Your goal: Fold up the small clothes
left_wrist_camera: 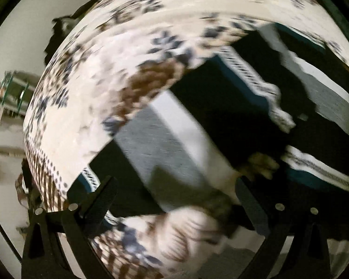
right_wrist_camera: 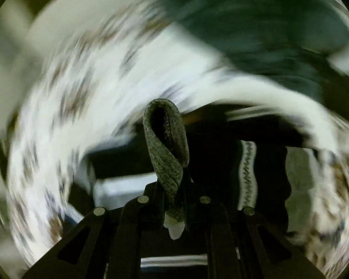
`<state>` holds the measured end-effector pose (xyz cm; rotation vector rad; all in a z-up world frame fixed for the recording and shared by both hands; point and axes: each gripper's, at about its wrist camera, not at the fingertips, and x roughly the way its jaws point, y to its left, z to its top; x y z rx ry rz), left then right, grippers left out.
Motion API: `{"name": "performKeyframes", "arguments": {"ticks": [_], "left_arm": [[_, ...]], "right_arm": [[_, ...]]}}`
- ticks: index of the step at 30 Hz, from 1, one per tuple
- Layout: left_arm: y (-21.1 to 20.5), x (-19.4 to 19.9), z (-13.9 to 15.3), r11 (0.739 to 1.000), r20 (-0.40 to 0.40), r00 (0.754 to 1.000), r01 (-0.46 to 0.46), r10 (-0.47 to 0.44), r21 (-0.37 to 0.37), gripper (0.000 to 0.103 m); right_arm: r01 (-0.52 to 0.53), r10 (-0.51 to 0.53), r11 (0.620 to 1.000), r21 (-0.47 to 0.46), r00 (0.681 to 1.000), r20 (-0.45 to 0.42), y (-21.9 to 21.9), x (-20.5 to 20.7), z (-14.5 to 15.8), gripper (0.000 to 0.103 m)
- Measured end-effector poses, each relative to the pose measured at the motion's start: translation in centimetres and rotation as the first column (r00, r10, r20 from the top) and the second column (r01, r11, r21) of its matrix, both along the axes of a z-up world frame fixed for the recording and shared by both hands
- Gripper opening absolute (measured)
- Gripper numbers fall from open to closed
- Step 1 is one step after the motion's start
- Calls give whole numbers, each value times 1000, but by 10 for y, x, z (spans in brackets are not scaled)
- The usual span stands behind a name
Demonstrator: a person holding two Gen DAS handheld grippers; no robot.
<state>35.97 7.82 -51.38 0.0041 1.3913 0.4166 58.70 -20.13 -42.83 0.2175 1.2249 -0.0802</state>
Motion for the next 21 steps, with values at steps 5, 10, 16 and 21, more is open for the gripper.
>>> {"name": "performKeyframes", "arguments": {"ticks": [5,10,16,21], "left_arm": [[41,-4,-7,998,-3,998,-66,66,-3,103],[69,-8,-13,995,-8,995,-95,95,-9,103],[95,-21,-1,993,5,994,-110,110,-49,103],[140,-62,23,963,13,976,-213,218,-167,103]], "right_arm": [[-269,257,957,-109,959,-118,137,2,-72,11],[-357,332,922,-148,928,-172,191,-10,-98,12],[-274,293,954,119,937,-192,158,-20,-88,41],[-117,166,952,284,974,-155,80,-75,-53,63]]}}
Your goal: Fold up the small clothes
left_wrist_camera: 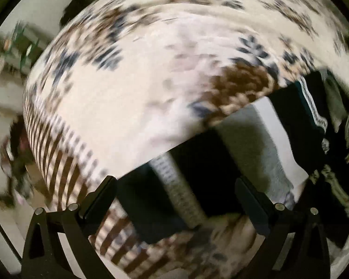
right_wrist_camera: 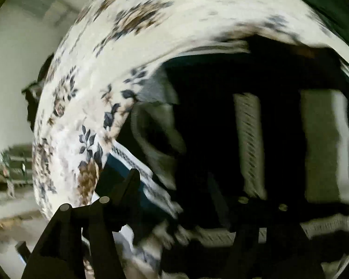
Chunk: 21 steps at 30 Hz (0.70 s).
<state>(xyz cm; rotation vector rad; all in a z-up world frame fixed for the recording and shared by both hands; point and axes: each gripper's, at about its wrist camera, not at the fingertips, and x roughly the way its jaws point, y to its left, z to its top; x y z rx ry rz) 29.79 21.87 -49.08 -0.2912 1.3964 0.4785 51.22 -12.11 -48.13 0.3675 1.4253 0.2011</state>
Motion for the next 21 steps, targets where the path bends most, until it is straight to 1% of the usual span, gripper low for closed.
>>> {"name": "performKeyframes", "arguments": {"ticks": [3,4,5,7,9,10,12,13,14,15,16,17,18,21], "left_arm": [[34,-34,5,991,16,993,-116,118,-67,103],[47,-48,-1,982,9,986,-164,165,-97,103],[54,-54,-6,976,2,982,-188,190,-112,103],[67,-68,-26,959,-20,970,-243,242,-149,103],[75,-74,-52,938,-68,958,-286,278,-196,103],[78,-75,-65,921,-79,951,-309,299,-236,102],[75,-71,-83,893,-74,944,-327,320,-311,94],[71,-67,-85,889,-61,946,-321,319,-326,78],[65,-60,-86,898,-43,951,-302,305,-320,53],[60,-54,-84,907,-29,957,-284,290,-312,38],[54,-47,-81,916,-8,963,-259,269,-308,11],[51,-41,-75,918,14,964,-248,265,-309,11],[52,-38,-67,919,45,960,-249,275,-307,10],[72,-30,-45,921,117,946,-260,304,-290,9]], "right_arm": [[63,-64,998,-4,997,-49,-35,-34,4,63],[84,-85,996,-9,994,-74,-47,-50,1,63],[95,-96,995,-16,991,-92,-53,-57,-2,63],[116,-119,993,-28,984,-132,-63,-77,-15,63],[130,-136,990,-49,977,-166,-72,-96,-28,63],[140,-147,989,-55,972,-182,-75,-104,-34,63],[154,-162,986,-56,966,-199,-73,-113,-44,63],[158,-167,986,-58,964,-207,-74,-117,-47,63],[158,-169,985,-68,962,-213,-72,-120,-51,63],[156,-168,985,-72,962,-217,-69,-122,-53,63],[149,-163,986,-75,962,-221,-68,-125,-56,63],[143,-158,987,-79,962,-222,-64,-124,-55,63],[136,-152,987,-82,963,-221,-60,-124,-55,63],[122,-137,989,-85,968,-209,-50,-121,-51,63]]}}
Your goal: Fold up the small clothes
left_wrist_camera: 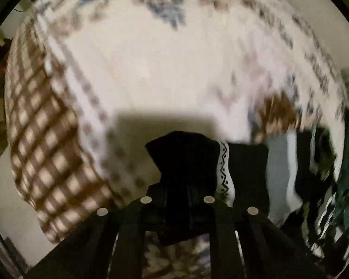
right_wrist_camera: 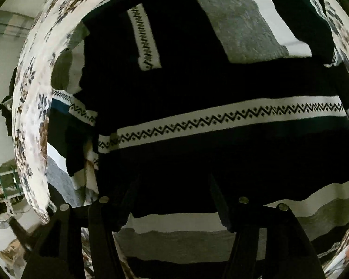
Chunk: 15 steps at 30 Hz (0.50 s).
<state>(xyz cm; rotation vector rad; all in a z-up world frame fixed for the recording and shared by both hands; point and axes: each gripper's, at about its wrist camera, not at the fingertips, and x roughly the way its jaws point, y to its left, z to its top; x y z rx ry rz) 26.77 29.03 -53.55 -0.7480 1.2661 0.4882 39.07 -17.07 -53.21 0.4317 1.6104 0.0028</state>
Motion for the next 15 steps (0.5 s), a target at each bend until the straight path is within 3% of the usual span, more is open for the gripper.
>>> {"name": "performKeyframes", "arguments": {"ticks": [4,9,11,13,15], "left_arm": [[52,12,9,998,51,997,-51,50,31,9],[84,43,2,997,57,998,-20,16,71,8],[97,40,-4,999,82,995,-50,49,18,10],[109,19,-8,990,134,984,-101,114,-99,12],[117,-8,-18,958,158,968,-156,197,-239,34]], "right_arm": [[-21,21,1000,0,1000,19,9,4,7,63],[-27,26,1000,5,1000,14,16,7,6,63],[-23,23,1000,7,1000,9,18,7,4,63],[-17,17,1000,13,1000,5,18,7,3,63],[-8,8,1000,19,1000,0,17,6,1,63]]}}
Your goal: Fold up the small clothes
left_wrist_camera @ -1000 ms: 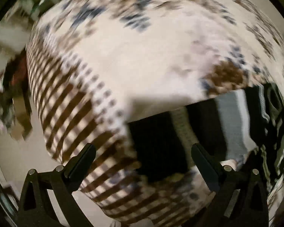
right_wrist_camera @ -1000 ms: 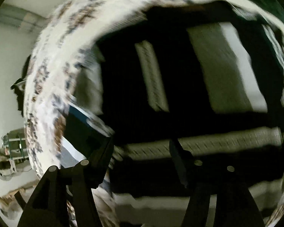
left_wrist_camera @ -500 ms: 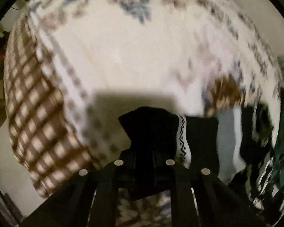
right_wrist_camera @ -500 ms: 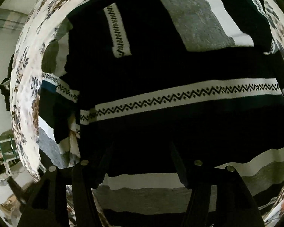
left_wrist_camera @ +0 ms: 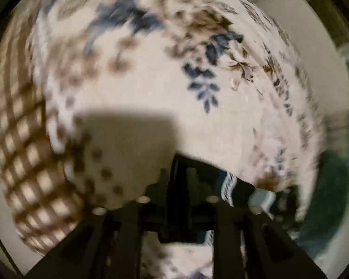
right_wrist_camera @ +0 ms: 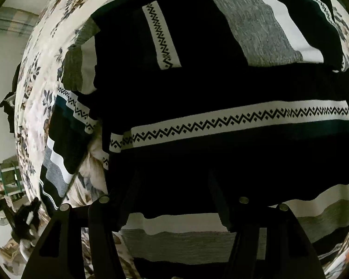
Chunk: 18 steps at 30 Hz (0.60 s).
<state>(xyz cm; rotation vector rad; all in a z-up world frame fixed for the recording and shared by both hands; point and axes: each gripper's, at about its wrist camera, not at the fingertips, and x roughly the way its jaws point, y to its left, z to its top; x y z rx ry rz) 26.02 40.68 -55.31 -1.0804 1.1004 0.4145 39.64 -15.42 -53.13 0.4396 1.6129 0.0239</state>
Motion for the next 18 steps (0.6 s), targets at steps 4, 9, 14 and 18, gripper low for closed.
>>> {"name": "performKeyframes", "arguments": {"ticks": [4,9,14,18], "left_arm": [[-10,-46,-21,977,51,989,-128,139,-168,72],[-33,-38,-34,976,31,985,-166,172,-139,72],[-56,14,-16,996,3,1000,-17,17,85,5],[-75,44,14,979,11,997,73,-77,191,5]], "right_arm": [[24,-24,1000,9,1000,-15,-2,-3,-5,63],[28,-28,1000,5,999,-18,2,-1,-8,63],[34,-34,999,1,999,-1,1,0,-5,63],[80,-80,997,13,997,20,-19,-4,1,63]]}}
